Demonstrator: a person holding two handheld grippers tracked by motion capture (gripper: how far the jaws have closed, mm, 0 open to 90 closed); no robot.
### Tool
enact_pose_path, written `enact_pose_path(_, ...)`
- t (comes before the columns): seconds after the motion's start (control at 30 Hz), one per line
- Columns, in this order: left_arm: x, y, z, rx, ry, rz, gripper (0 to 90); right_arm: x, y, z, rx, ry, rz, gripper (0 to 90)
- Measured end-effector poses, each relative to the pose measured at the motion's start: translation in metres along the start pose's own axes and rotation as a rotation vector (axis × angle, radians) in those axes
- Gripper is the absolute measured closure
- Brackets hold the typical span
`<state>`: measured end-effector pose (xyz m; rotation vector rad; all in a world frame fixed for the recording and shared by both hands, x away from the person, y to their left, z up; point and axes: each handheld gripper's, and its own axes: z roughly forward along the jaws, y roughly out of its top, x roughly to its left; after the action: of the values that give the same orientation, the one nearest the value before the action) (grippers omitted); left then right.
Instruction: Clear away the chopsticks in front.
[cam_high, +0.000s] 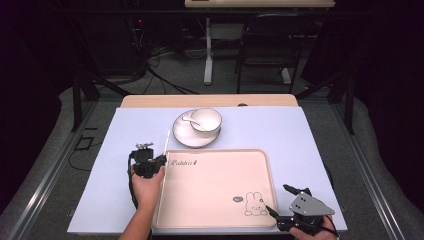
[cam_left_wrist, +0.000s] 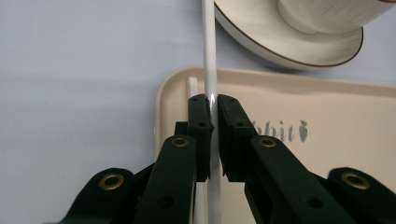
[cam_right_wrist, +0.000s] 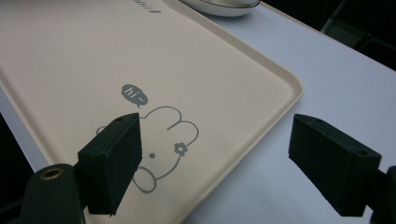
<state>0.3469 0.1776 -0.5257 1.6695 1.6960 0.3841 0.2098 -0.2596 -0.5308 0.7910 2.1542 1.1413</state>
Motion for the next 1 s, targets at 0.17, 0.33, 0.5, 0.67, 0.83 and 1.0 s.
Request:
enact_pose_path(0.17,-0.004,-0.022,-0.007,0.012,0.017,0.017,84.4,0.000,0.000,0.000,0.002,0.000,-0.002,17.0)
enact_pose_path(0.33,-0.004,-0.035,-0.012,0.025,0.026,0.016,84.4,0.000,0.000,0.000,0.002,0.000,-0.004,17.0)
enact_pose_path(0.5,-0.002,-0.043,-0.018,0.028,0.043,0.005,84.4,0.001,0.000,0.000,0.000,0.001,-0.003,17.0)
enact_pose_path(0.67,-0.001,-0.049,-0.020,0.039,0.059,0.008,84.4,0.000,0.000,0.000,0.002,0.001,-0.007,17.0)
enact_pose_path(0.83,-0.001,-0.053,-0.020,0.048,0.059,0.009,84.4,0.000,0.000,0.000,0.002,0.002,-0.008,17.0)
enact_pose_path(1.0,-0.001,-0.054,-0.020,0.045,0.072,0.014,84.5,0.001,0.001,0.000,0.001,0.002,-0.008,17.0)
